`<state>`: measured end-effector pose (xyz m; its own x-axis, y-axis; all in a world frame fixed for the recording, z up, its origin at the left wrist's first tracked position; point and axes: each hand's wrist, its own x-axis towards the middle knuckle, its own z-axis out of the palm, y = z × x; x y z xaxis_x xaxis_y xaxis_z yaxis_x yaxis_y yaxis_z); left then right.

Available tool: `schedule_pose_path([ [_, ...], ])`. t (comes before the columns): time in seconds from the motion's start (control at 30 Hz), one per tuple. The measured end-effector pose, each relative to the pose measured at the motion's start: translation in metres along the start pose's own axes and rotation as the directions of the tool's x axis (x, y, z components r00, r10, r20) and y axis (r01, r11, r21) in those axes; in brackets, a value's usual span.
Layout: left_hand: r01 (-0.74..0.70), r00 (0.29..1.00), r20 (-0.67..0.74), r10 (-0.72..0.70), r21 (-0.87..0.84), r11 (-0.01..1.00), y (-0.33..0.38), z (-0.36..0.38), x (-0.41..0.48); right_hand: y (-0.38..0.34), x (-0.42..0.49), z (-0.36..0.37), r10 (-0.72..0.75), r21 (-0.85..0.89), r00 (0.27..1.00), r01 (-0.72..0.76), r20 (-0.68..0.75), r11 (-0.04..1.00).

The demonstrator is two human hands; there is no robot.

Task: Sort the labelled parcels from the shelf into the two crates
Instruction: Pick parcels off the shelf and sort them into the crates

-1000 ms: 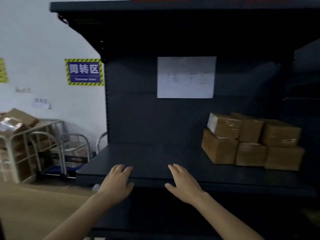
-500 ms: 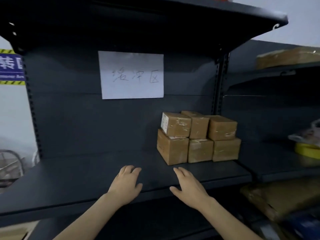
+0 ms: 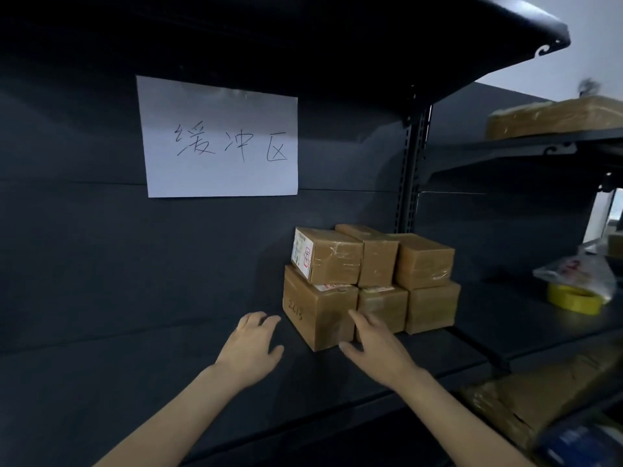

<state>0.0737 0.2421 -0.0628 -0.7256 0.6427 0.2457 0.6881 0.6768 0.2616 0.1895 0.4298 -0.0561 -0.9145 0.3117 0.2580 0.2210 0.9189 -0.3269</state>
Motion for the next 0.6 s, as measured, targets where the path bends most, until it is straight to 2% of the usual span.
schedule_pose_path([
  [0.2,-0.007,0.999,-0.042,0.001,-0.13,0.991,-0.005,-0.009,0.036,0.006,0.035,-0.023,0.032,0.026,0.992,-0.029,-0.123,0.999],
  [0.37,0.059,0.997,-0.032,-0.071,-0.281,0.958,-0.004,-0.014,0.063,0.007,0.063,-0.043,0.028,0.033,0.979,-0.022,-0.202,0.999],
  [0.5,0.117,0.99,-0.028,-0.141,-0.416,0.902,0.007,-0.017,0.084,0.011,0.083,-0.054,0.023,0.042,0.966,-0.012,-0.258,0.999],
  [0.6,0.168,0.977,-0.014,-0.212,-0.563,0.809,0.023,-0.017,0.097,0.013,0.099,-0.06,-0.006,0.037,0.96,0.017,-0.28,0.999],
])
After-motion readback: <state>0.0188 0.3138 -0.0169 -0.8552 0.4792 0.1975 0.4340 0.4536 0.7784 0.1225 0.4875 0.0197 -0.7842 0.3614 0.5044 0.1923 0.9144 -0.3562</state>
